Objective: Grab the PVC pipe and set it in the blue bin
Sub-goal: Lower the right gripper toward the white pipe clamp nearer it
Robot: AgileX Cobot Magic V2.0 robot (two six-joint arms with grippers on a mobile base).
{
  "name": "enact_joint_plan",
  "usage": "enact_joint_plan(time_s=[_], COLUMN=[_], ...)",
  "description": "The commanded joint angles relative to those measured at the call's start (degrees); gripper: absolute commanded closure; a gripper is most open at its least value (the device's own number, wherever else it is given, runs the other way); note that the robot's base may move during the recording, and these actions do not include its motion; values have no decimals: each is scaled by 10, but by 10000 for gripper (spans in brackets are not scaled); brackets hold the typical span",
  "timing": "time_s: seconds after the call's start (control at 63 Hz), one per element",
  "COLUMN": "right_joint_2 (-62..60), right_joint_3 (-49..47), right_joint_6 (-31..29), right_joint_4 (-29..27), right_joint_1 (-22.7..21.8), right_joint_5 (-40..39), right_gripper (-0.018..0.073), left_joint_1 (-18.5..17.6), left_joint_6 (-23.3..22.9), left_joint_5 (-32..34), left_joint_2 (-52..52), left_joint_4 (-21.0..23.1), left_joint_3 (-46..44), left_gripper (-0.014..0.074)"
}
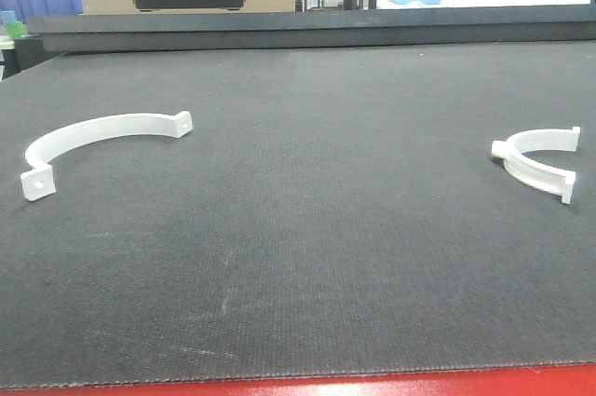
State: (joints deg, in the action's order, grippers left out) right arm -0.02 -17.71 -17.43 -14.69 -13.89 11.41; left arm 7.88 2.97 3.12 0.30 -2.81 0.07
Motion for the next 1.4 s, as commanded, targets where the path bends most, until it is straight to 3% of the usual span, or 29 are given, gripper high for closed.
enact_joint_plan(time_s=[0.0,0.349,0.539,0.65,0.793,1.031,1.221,1.38], right_joint_2=[0,70,123,149,177,210,267,332], right_joint_3=[-42,-183,-214,-215,-216,-219,-243,-285], right_joint_6=[-1,-1,-1,-1,-1,-1,-1,-1], right_joint_4=[-3,-9,-11,-11,-53,-79,-79,-79], right_joint_1=[-3,-3,-1,2,4,4,4,4], right_joint_5=[25,151,202,216,237,266,308,332], right_gripper=[316,316,316,316,316,316,316,316], left_joint_1=[-1,-1,-1,-1,-1,-1,-1,-1], left_joint_6=[-2,-2,-2,-2,-8,-8,-36,-36], left_joint_5=[9,9,9,38,78,-142,-167,-224], left_joint_2=[-3,-3,-3,-3,-3,3,75,172], left_joint_4=[-1,-1,-1,-1,13,28,87,95], left_joint_3=[-1,-1,-1,-1,-2,-126,-196,-248], left_gripper=[707,707,707,707,707,707,707,707])
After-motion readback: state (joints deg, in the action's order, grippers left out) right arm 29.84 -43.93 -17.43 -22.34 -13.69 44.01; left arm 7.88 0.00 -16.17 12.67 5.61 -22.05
